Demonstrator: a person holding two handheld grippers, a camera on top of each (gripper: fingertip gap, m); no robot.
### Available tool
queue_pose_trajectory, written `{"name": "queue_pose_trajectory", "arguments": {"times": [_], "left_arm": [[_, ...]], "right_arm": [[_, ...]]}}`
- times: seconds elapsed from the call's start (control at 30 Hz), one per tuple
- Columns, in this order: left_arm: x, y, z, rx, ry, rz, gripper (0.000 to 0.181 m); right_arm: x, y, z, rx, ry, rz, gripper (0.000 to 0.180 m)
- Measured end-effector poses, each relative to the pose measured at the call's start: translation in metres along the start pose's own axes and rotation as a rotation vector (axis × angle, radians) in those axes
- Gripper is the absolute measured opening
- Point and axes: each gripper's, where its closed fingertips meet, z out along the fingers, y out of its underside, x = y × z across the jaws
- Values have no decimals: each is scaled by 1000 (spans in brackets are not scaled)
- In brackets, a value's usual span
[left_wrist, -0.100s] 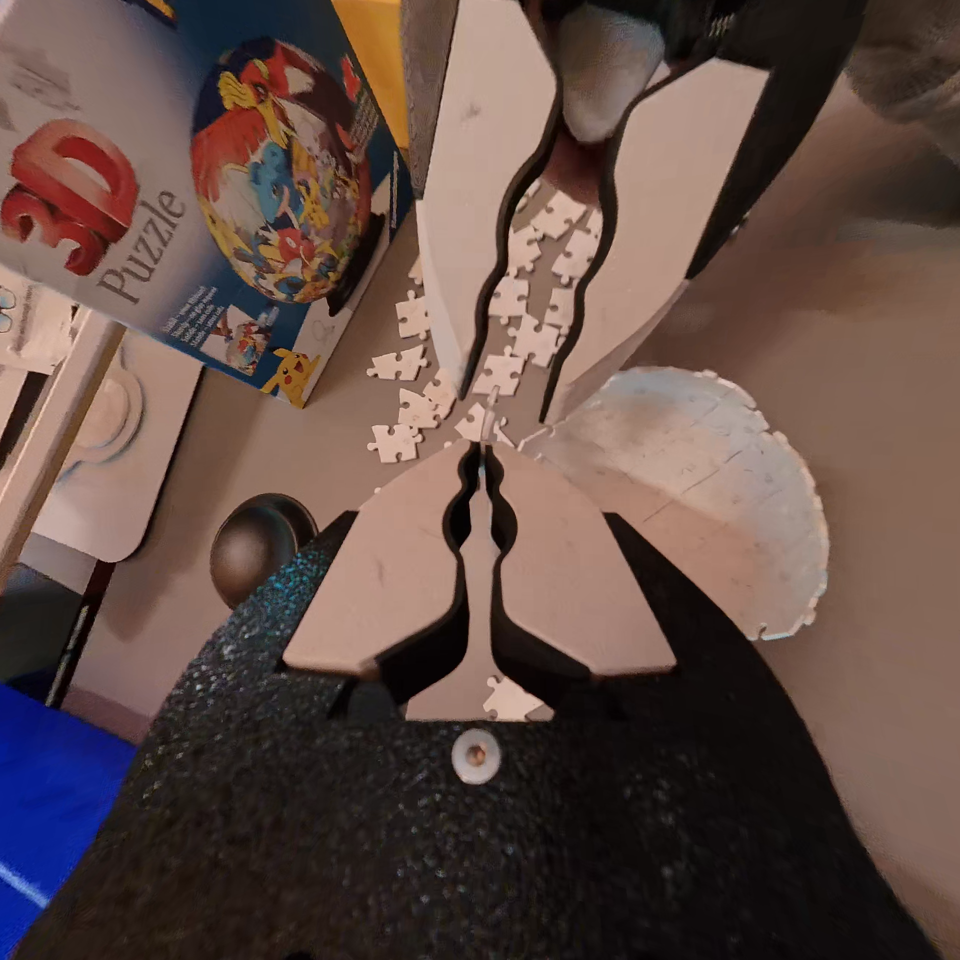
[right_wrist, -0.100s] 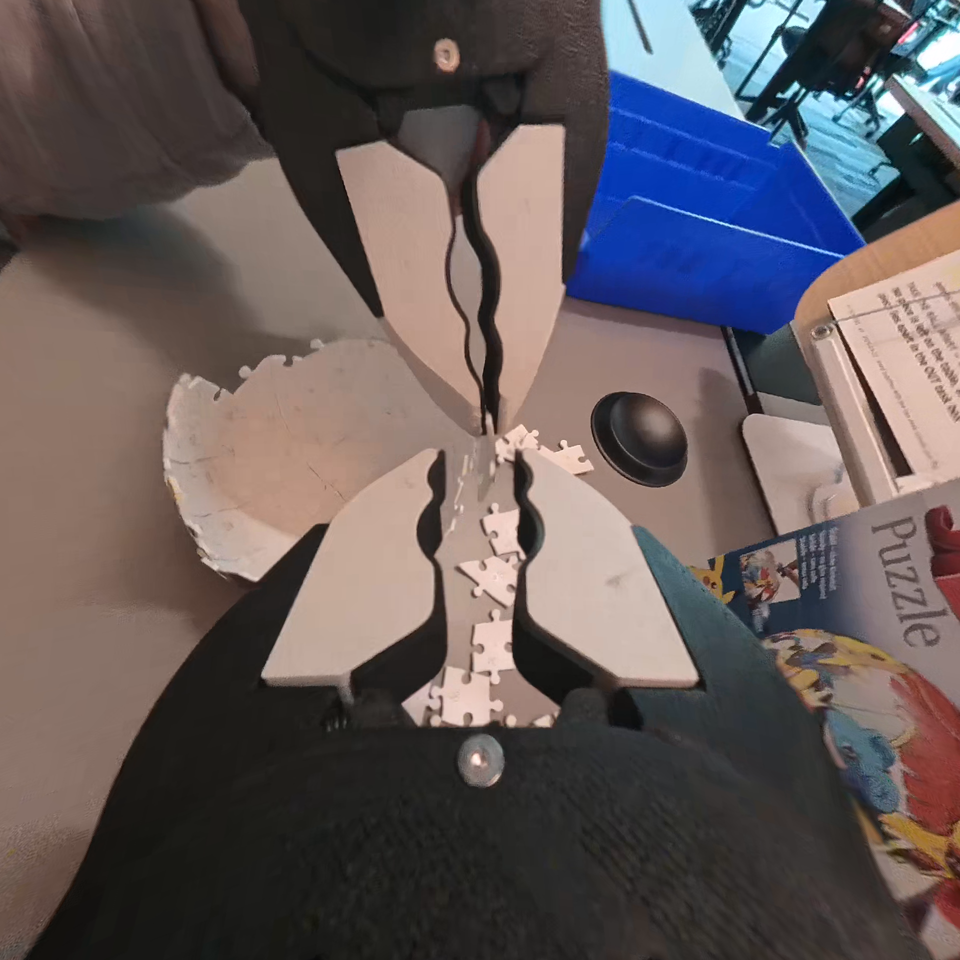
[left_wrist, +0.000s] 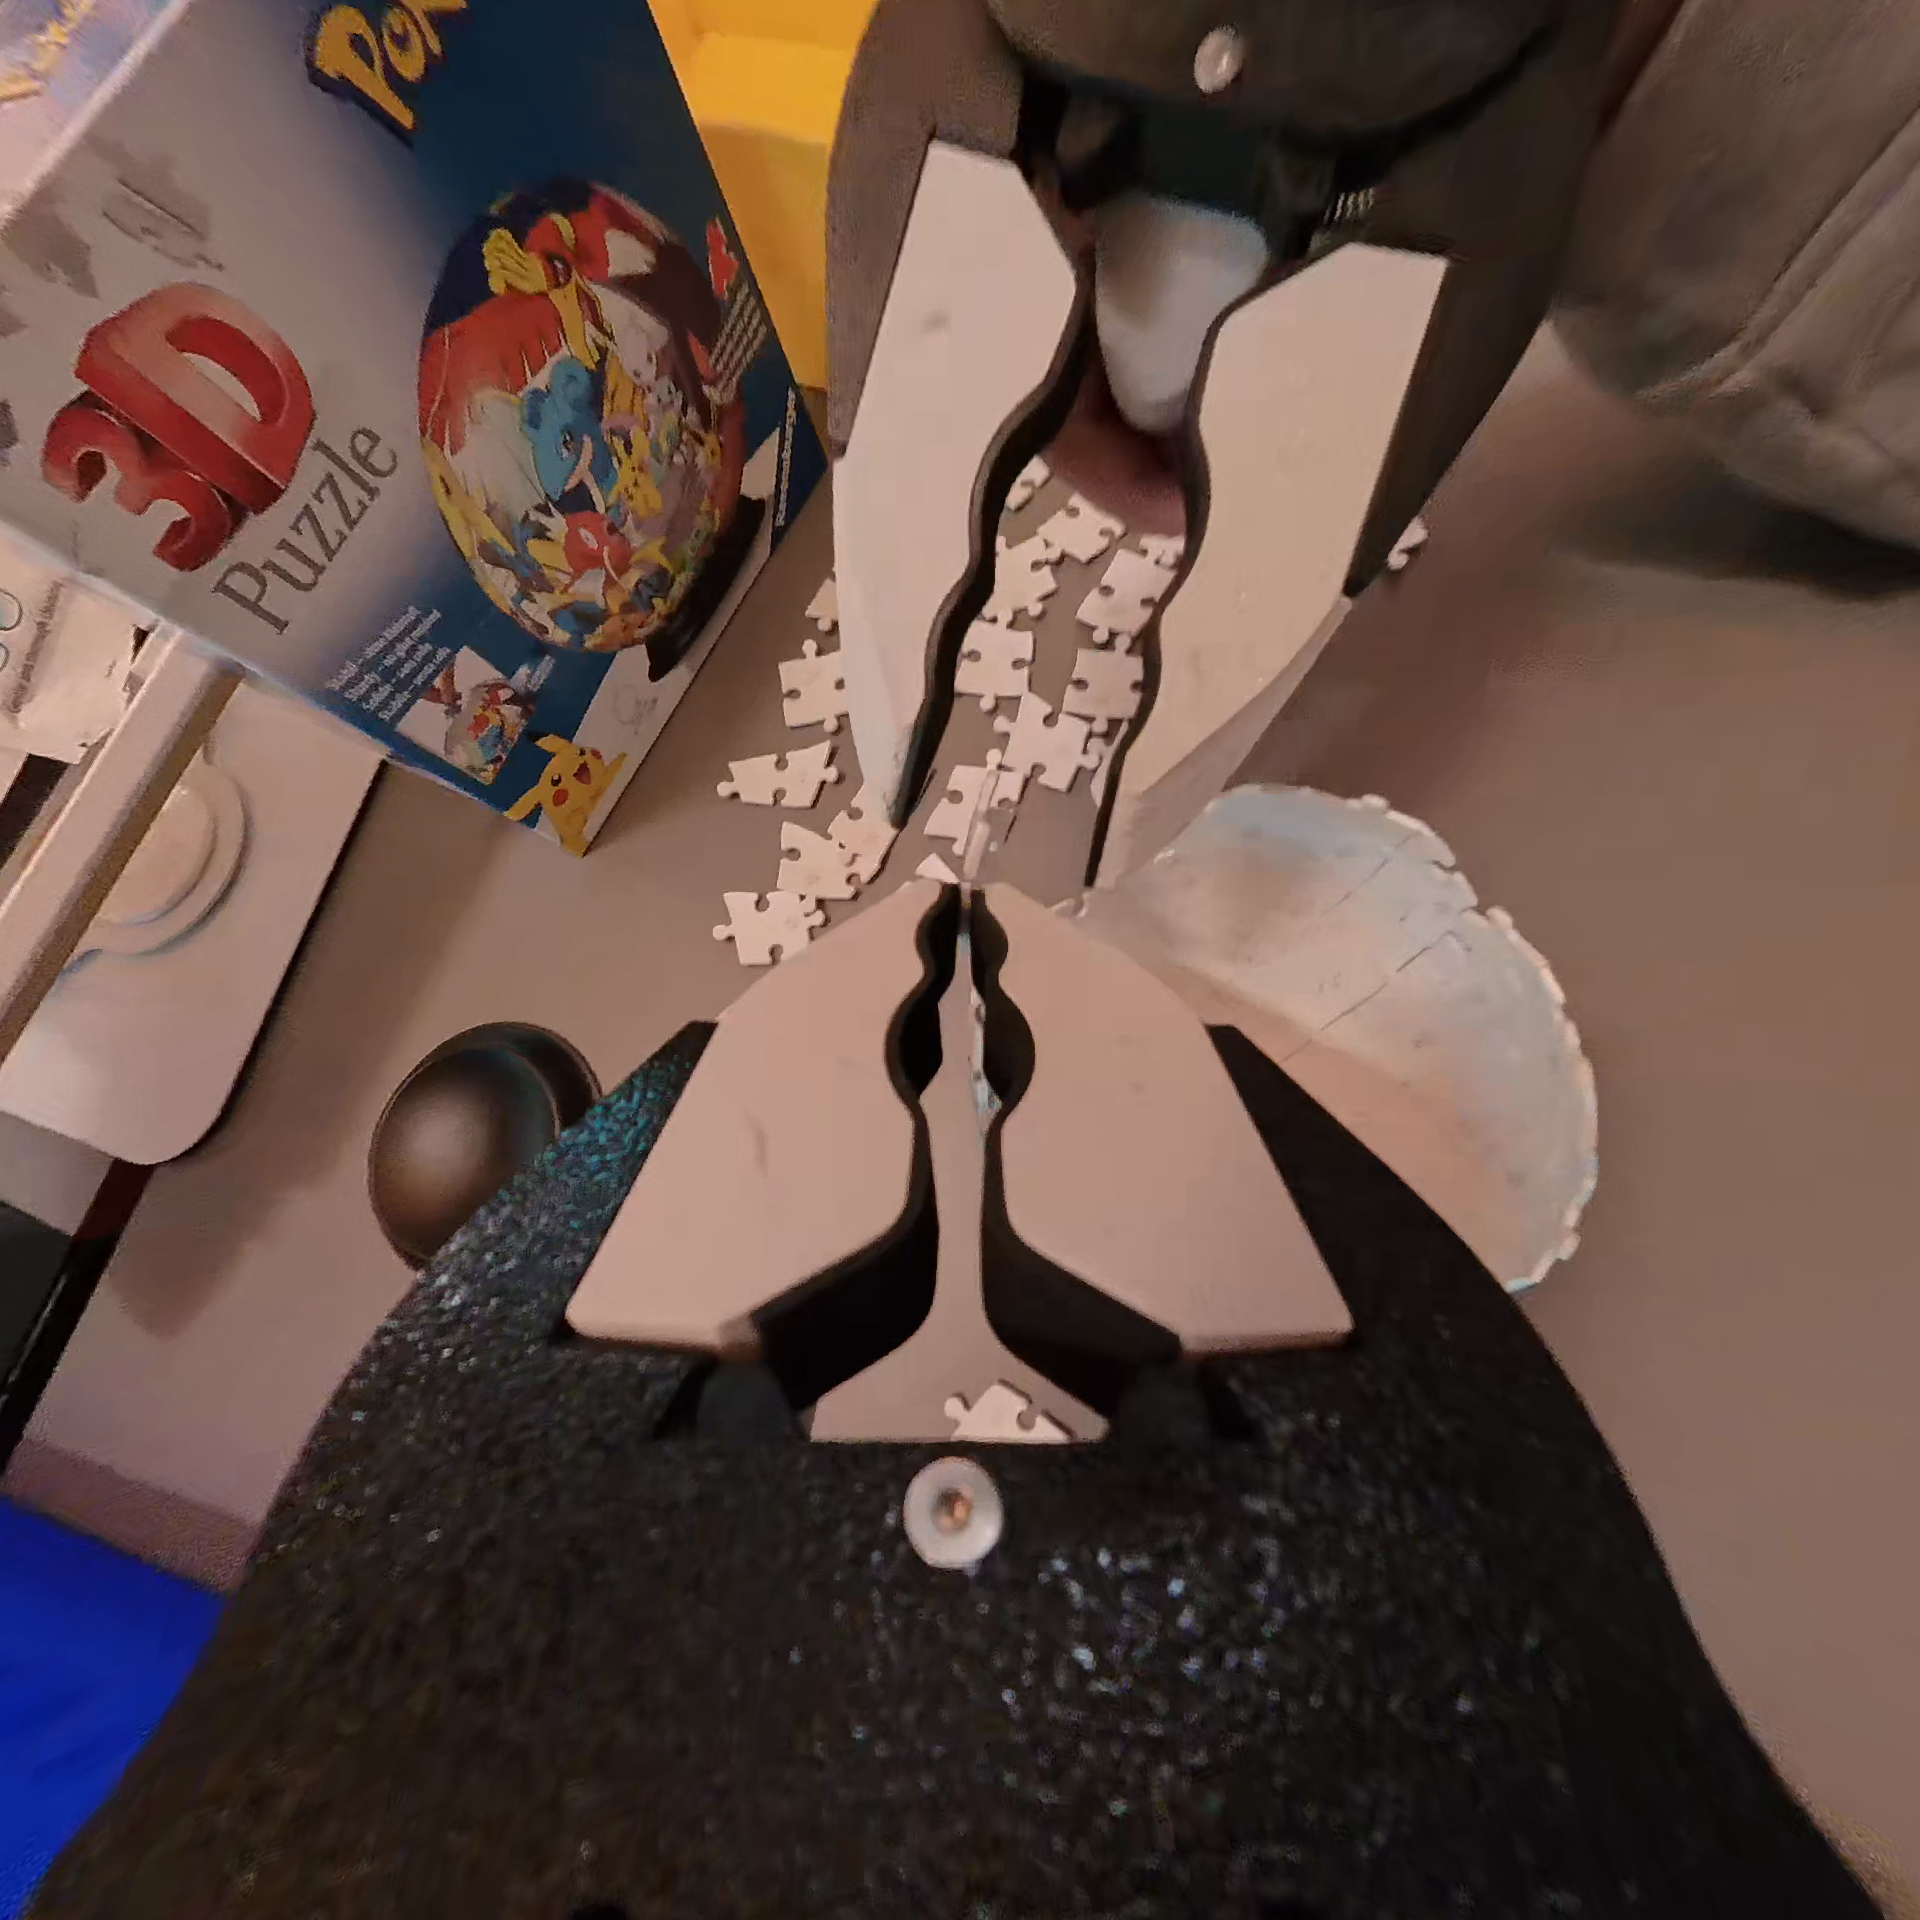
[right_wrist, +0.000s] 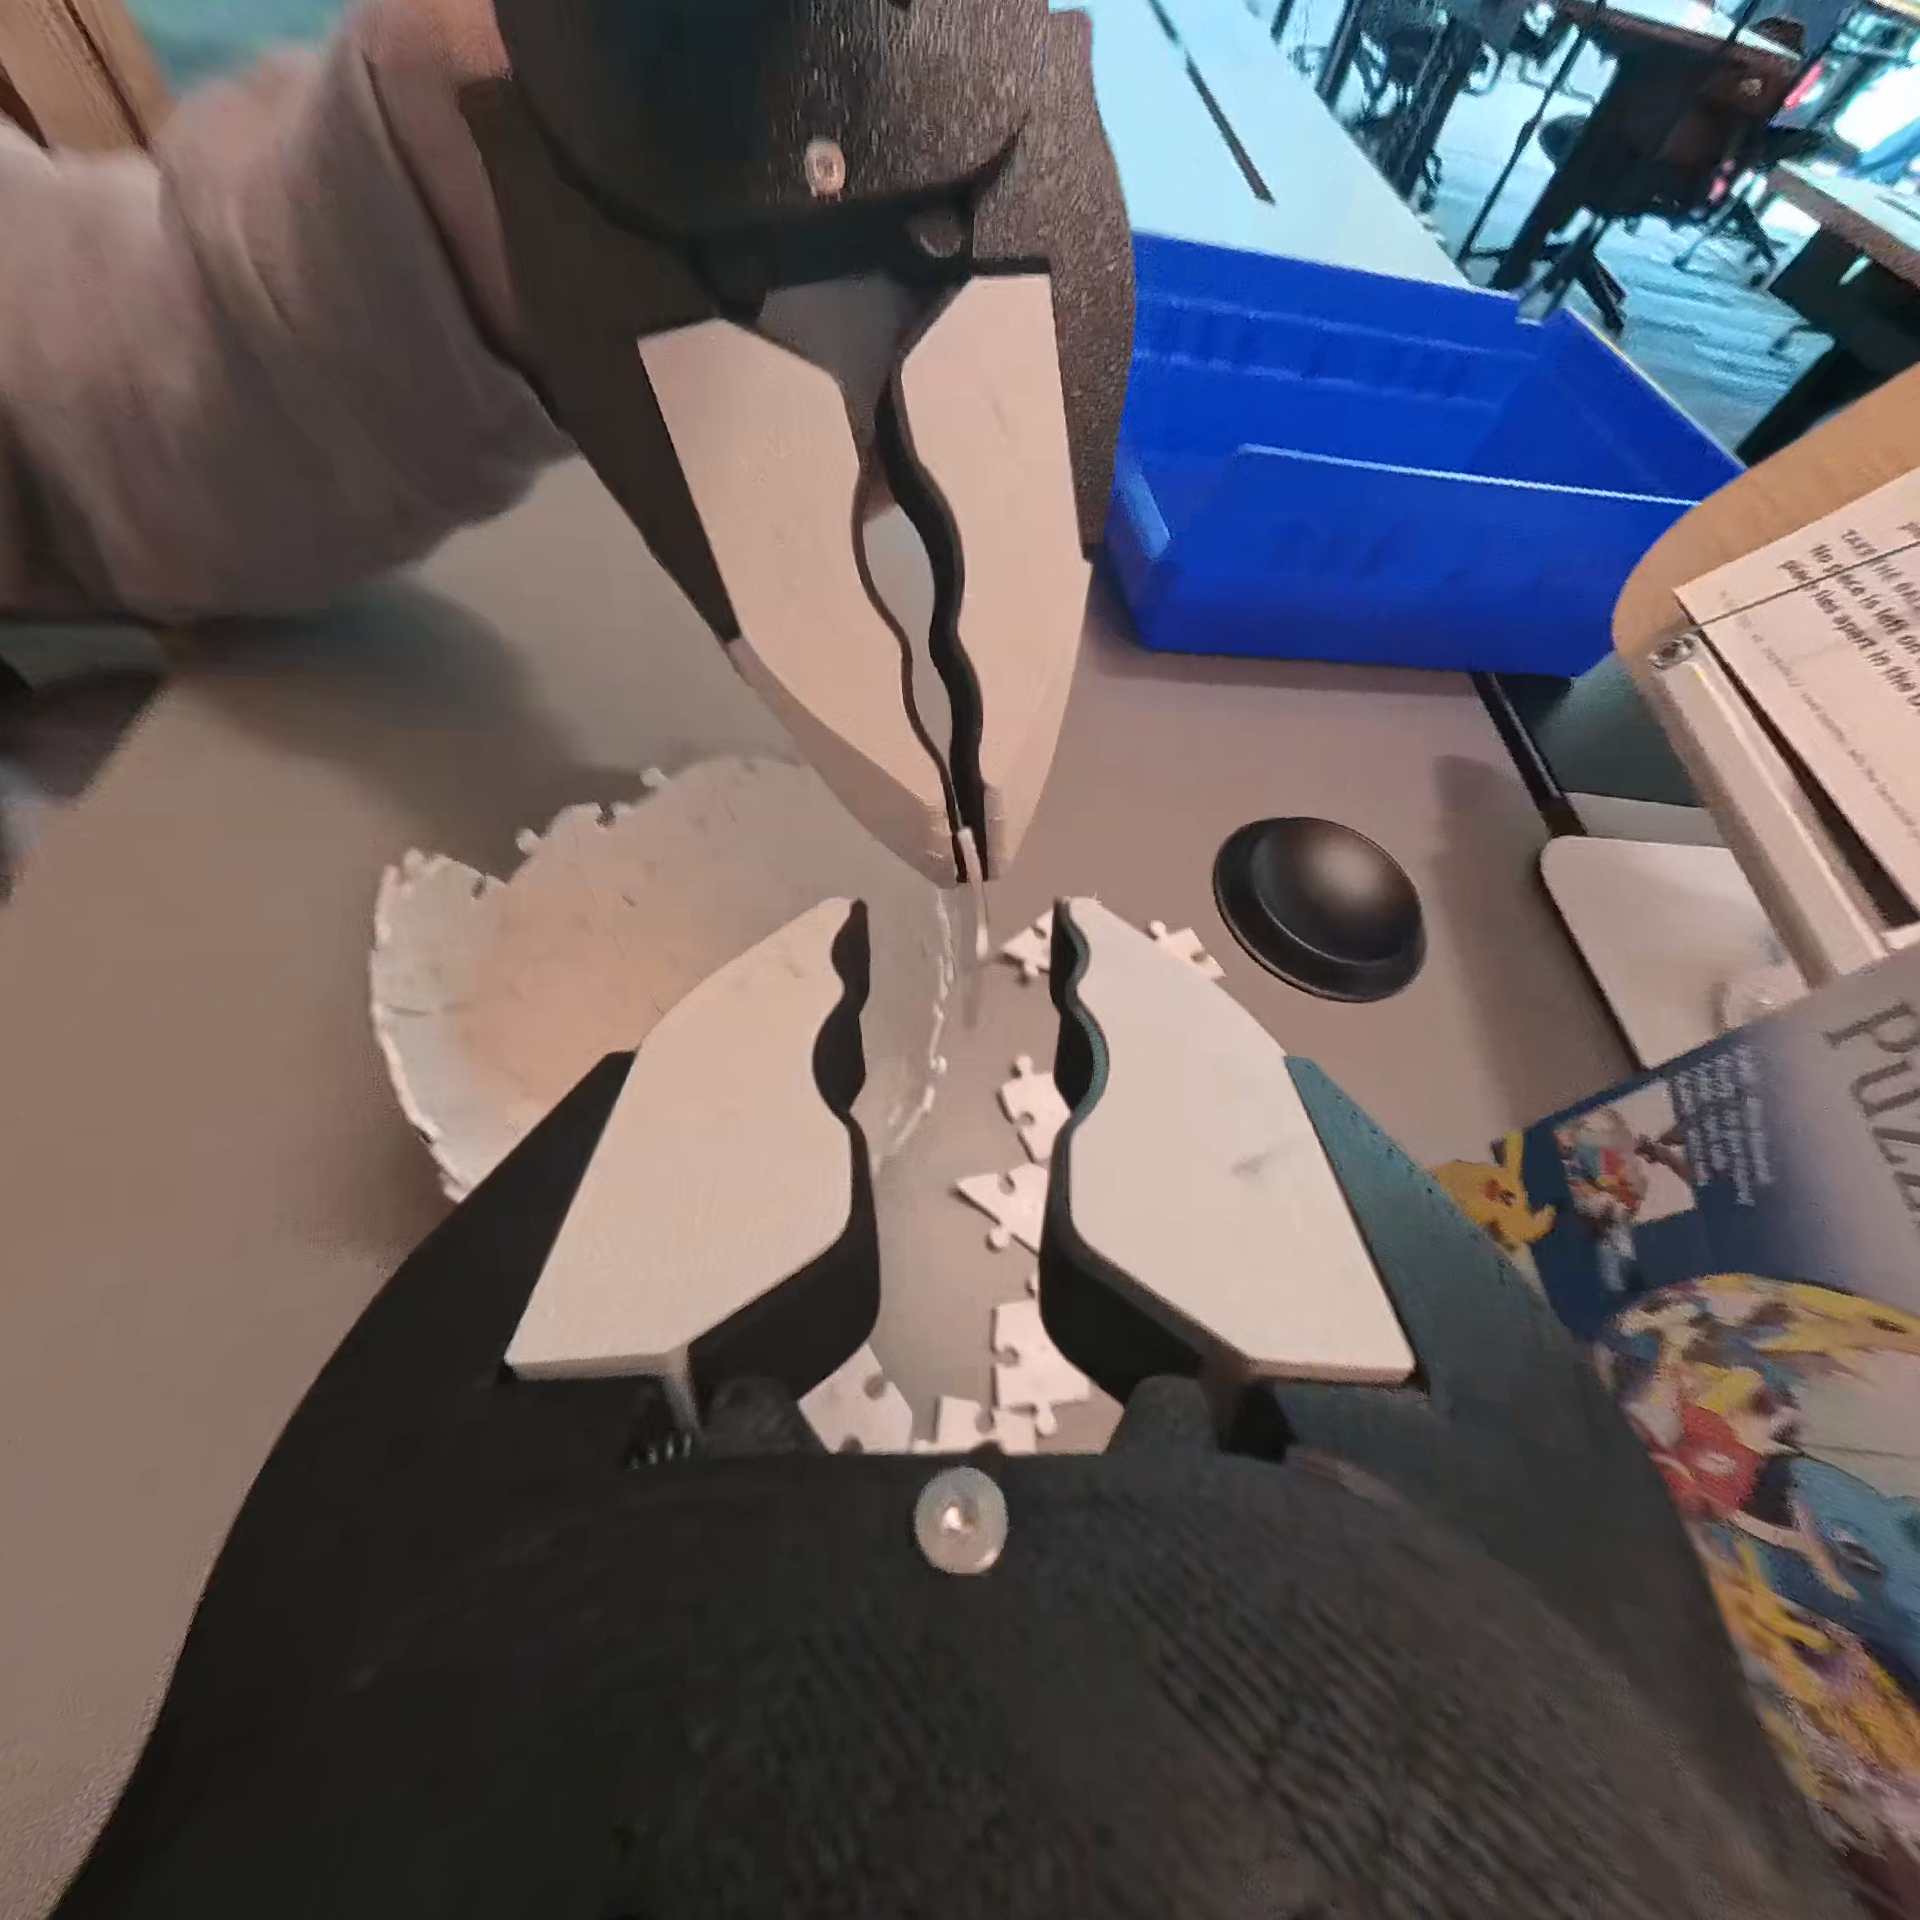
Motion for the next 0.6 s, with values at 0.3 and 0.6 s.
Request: {"name": "queue_pose_trajectory", "arguments": {"times": [0.3, 0.6], "left_arm": [[-4, 0, 0, 24, 3, -13, 1], [0, -1, 2, 26, 16, -3, 2]], "right_arm": [[7, 10, 4, -2, 7, 3, 3], [4, 8, 6, -7, -3, -27, 2]]}}
